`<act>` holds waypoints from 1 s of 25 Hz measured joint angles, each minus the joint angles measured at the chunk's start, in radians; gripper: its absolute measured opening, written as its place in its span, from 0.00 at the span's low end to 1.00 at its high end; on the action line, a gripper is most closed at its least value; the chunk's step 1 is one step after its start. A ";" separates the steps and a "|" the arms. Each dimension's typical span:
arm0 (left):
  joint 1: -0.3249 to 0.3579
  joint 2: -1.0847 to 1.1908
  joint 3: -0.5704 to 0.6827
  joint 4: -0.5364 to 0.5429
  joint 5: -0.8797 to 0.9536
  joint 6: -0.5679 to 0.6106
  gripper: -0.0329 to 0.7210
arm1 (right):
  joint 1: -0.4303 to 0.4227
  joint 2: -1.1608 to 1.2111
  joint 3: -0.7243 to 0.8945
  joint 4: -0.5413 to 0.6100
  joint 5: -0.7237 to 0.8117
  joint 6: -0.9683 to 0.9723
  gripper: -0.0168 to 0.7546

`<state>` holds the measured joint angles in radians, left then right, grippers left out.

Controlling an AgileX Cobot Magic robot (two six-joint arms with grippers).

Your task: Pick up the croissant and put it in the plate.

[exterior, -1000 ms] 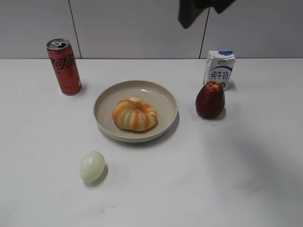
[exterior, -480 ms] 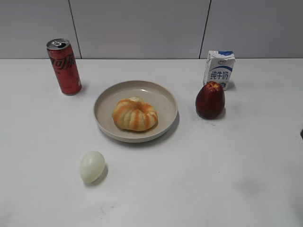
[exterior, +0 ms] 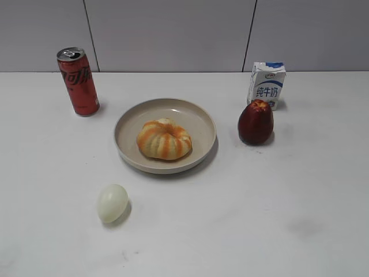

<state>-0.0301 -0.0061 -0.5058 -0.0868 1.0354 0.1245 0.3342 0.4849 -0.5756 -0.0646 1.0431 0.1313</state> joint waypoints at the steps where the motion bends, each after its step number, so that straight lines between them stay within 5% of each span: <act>1: 0.000 0.000 0.000 0.000 0.000 0.000 0.31 | 0.000 -0.036 0.017 -0.001 -0.001 -0.005 0.79; 25: 0.000 0.000 0.000 0.000 0.000 0.000 0.31 | 0.000 -0.156 0.074 0.042 0.004 -0.038 0.79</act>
<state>-0.0301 -0.0061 -0.5058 -0.0868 1.0354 0.1245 0.3342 0.3291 -0.5020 -0.0221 1.0473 0.0938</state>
